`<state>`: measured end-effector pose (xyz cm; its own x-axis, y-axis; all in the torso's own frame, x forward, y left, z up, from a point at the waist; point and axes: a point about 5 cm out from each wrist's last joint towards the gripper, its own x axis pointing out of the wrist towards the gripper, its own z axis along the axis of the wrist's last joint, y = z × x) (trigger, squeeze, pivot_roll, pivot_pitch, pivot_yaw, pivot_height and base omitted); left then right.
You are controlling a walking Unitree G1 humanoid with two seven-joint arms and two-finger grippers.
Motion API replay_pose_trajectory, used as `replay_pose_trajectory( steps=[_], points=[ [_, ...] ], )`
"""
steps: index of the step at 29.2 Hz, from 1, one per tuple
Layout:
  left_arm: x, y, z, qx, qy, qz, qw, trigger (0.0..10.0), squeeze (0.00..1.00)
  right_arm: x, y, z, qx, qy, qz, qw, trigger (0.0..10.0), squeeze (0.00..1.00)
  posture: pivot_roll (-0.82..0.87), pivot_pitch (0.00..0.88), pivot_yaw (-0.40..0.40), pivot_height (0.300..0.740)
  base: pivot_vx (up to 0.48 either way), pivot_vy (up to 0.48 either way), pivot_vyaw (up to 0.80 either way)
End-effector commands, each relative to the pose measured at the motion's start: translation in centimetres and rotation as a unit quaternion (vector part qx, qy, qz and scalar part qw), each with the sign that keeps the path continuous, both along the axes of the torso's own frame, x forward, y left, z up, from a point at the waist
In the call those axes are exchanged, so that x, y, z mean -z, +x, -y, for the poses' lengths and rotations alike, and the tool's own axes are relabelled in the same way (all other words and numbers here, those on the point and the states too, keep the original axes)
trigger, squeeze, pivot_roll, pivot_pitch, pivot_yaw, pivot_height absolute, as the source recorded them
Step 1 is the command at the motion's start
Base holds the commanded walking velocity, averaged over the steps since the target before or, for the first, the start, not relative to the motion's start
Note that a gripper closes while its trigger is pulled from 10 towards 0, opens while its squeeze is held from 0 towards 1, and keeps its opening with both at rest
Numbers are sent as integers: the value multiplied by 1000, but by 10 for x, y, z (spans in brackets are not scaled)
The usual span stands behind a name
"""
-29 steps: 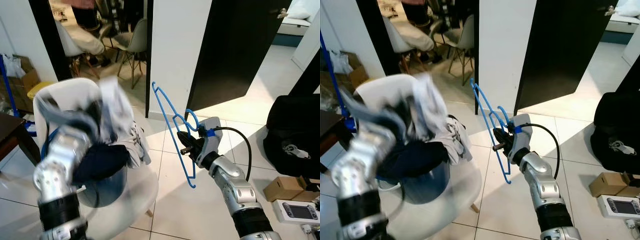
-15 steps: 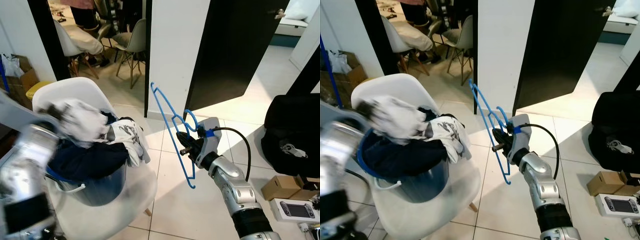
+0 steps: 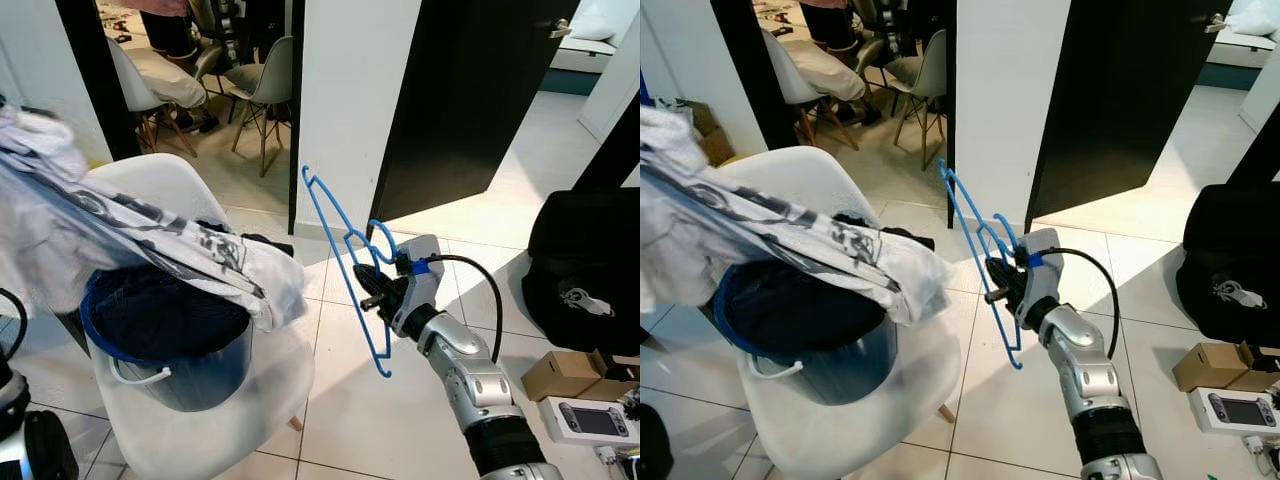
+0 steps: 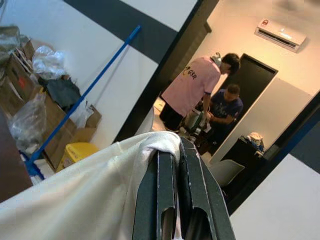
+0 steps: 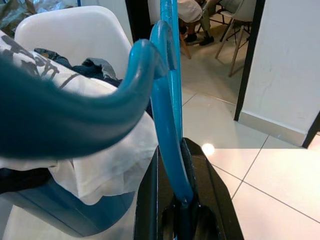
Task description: Hang hanger
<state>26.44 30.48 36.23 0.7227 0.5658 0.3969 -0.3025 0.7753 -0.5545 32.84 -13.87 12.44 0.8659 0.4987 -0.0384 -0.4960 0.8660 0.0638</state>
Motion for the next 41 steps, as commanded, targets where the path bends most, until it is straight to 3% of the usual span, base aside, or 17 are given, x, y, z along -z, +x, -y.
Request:
replay_pose_trajectory(
  steps=[1, 9, 11, 16, 21, 23, 24, 25, 26, 28, 30, 33, 35, 36, 37, 39, 41],
  points=[
    [-14, -9, -5, -26, 22, 26, 999, 0, 0, 2, -1, 1, 3, 3, -7, 1000, 10000, 0, 3, 36, -40, 740, 0, 0, 0],
    [-26, -18, -14, -67, 53, 37, 996, 0, 0, 2, -1, 1, 4, 4, -8, 1000, 10000, 0, 5, 38, -41, 740, 0, 0, 0],
    [-42, -33, -32, -126, 84, 52, 987, 0, 0, 2, 0, 2, 5, 6, -9, 1000, 10000, 0, 8, 37, -41, 740, 0, 0, 0],
    [-59, -48, -43, -179, 119, 70, 974, 0, 0, 2, 0, 1, 6, 7, -10, 1000, 10000, 0, 6, 36, -40, 740, 0, 0, 0],
    [-54, -42, -38, -167, 116, 65, 977, 0, 0, 3, 1, 2, 7, 7, -11, 1000, 10000, 0, 11, 37, -44, 740, 0, 0, 0],
    [-34, -22, -21, -114, 95, 44, 988, 0, 0, 3, 1, 2, 7, 7, -12, 1000, 10000, 0, 10, 37, -44, 740, 0, 0, 0],
    [-34, -22, -21, -114, 95, 44, 988, 0, 0, 3, 1, 2, 7, 7, -12, 1000, 10000, 0, 10, 37, -44, 740, 0, 0, 0],
    [-10, -1, 1, -38, 52, 24, 998, 0, 0, 2, 1, 2, 6, 6, -11, 1000, 10000, 0, 7, 38, -44, 740, 0, 0, 0],
    [-10, -1, 1, -38, 52, 24, 998, 0, 0, 2, 1, 2, 6, 6, -11, 1000, 10000, 0, 7, 38, -44, 740, 0, 0, 0],
    [23, 26, 40, 81, -6, -2, 997, 0, 0, 2, 0, 2, 6, 5, -11, 1000, 10000, 0, 4, 38, -41, 740, 0, 0, 0],
    [42, 39, 73, 169, -40, -9, 985, 0, 0, 2, 0, 1, 7, 5, -11, 1000, 10000, 0, 2, 39, -39, 740, 0, 0, 0],
    [46, 41, 84, 196, -47, -9, 979, 0, 0, 2, 0, 1, 7, 5, -11, 1000, 10000, 0, 2, 39, -39, 740, 0, 0, 0],
    [52, 45, 109, 260, -66, -2, 963, 0, 0, 3, 0, 2, 8, 5, -11, 1000, 10000, 0, 3, 39, -38, 740, 0, 0, 0],
    [53, 46, 124, 302, -110, 17, 947, 0, 0, 3, 0, 2, 8, 5, -12, 1000, 10000, 0, 3, 40, -35, 740, 0, 0, 0],
    [53, 46, 124, 302, -110, 17, 947, 0, 0, 3, 0, 2, 8, 5, -12, 1000, 10000, 0, 3, 40, -35, 740, 0, 0, 0],
    [54, 45, 138, 346, -179, 42, 920, 0, 0, 3, 0, 2, 9, 6, -12, 1000, 10000, 0, 3, 40, -35, 740, 0, 0, 0],
    [54, 45, 140, 354, -201, 50, 912, 0, 0, 3, 1, 2, 9, 6, -12, 1000, 10000, 0, 3, 40, -35, 740, 0, 0, 0]
  ],
)
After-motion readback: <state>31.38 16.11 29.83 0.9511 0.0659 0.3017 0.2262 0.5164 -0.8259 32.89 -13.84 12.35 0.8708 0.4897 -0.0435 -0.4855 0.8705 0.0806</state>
